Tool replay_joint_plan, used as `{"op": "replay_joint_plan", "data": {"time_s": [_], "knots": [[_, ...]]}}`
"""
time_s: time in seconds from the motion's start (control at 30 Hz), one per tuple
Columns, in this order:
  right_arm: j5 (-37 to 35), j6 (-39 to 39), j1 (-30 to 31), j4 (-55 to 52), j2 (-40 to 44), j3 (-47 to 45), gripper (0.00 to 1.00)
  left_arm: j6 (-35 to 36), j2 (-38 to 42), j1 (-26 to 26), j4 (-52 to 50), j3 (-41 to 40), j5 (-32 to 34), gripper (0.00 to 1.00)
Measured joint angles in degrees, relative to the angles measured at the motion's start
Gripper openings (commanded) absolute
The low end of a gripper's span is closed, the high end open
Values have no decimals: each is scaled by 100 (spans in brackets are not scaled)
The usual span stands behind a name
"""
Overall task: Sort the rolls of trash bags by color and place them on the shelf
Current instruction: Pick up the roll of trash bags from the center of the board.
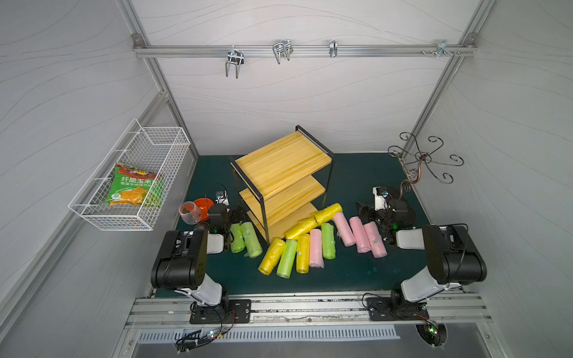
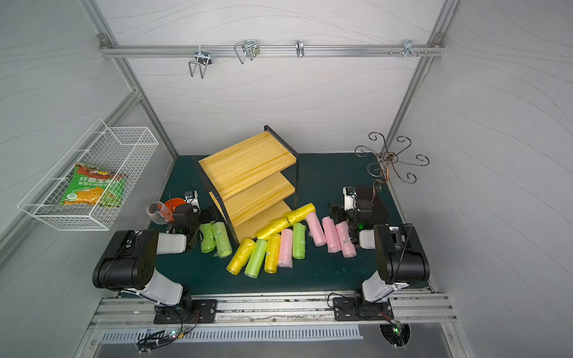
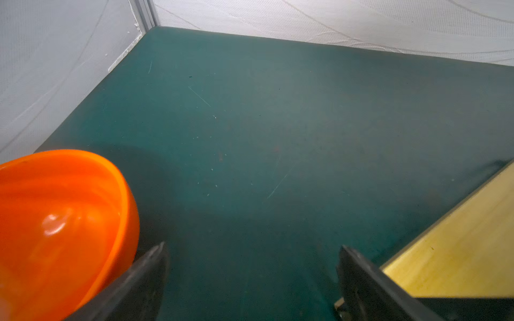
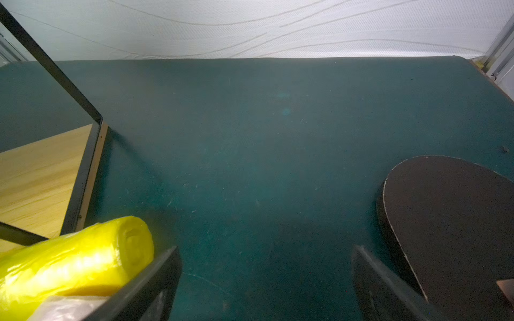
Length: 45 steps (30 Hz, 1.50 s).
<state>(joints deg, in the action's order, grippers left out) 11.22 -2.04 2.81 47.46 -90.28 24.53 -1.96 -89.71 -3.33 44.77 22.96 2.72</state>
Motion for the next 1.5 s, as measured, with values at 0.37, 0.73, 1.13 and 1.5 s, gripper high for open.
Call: {"op": "replay_joint_plan", "data": {"time_s": [0.37,0.73,1.13,1.5], "knots": [[-26,61,-76,-42,0,37,99,-2,0,0,-2,0,0,99],[-522,107,35,-186,98,55,99,-162,651,42,-105,-245,313,99],[-1945,1132,946,-3716,1954,1615,99,-1384,3331,122,-2511,138,2400,99],[-1097,2358,664,-7792,2159,2889,93,-2081,4564,634,-5178,1303,2514,89]]}}
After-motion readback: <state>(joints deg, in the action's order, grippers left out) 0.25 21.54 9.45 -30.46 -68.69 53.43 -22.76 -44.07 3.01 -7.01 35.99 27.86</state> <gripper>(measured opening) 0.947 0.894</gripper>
